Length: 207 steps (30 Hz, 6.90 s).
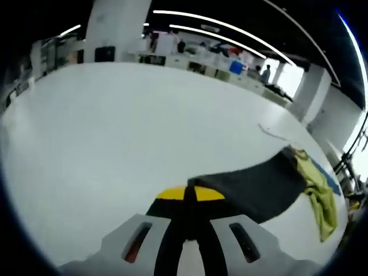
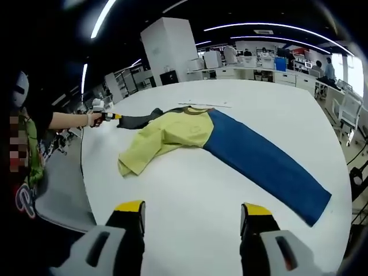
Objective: Fold the garment on the visible template until the final outline fits inside the template.
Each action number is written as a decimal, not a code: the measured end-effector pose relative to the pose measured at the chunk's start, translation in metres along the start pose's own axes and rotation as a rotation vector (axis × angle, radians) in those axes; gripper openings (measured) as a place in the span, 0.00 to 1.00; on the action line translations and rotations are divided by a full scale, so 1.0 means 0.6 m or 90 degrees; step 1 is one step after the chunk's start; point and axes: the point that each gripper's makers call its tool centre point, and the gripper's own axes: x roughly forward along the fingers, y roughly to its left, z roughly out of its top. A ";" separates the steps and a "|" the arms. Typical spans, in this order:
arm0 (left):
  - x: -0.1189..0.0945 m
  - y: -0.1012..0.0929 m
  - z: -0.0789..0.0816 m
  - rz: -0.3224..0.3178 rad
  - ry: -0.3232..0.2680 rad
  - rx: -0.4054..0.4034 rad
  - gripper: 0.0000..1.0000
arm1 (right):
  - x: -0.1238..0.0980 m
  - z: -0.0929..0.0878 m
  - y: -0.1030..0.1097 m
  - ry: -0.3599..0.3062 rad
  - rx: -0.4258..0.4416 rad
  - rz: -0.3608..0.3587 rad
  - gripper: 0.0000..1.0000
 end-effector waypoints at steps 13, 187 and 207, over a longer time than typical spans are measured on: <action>-0.019 0.021 -0.047 0.039 0.087 0.068 0.00 | 0.029 0.006 0.035 -0.002 -0.007 0.035 0.66; -0.078 -0.533 -0.214 -0.368 0.010 0.000 0.36 | 0.104 0.022 0.112 -0.010 -0.113 -0.043 0.00; -0.028 -0.554 -0.230 -0.322 0.031 0.012 0.07 | 0.098 0.013 0.110 -0.017 -0.089 -0.042 0.00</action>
